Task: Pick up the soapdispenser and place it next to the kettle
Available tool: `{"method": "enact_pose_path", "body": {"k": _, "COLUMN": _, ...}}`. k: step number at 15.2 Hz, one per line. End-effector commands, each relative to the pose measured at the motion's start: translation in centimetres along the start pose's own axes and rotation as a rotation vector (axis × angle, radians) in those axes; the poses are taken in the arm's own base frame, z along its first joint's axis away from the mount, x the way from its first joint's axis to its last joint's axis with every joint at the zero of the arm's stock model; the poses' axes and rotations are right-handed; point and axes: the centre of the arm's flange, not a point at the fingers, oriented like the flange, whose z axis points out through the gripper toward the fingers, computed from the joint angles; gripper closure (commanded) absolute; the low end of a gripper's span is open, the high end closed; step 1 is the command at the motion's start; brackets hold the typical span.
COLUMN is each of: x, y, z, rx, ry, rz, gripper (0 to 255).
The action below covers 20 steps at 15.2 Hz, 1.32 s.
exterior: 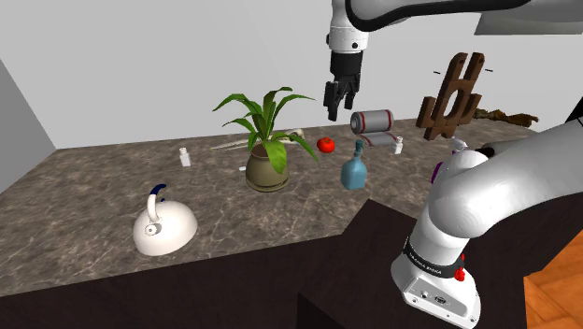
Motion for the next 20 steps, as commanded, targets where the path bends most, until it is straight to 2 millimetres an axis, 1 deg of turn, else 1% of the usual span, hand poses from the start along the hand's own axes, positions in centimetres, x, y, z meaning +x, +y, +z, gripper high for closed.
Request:
{"method": "enact_pose_path", "body": {"k": 1, "x": 0.0, "y": 0.0, "z": 0.0, "rx": 0.0, "ry": 0.0, "rz": 0.0, "gripper": 0}}
{"method": "enact_pose_path", "body": {"k": 20, "x": 3.1, "y": 20.8, "z": 15.3, "rx": 0.068, "ry": -0.054, "rz": 0.036, "gripper": 0}}
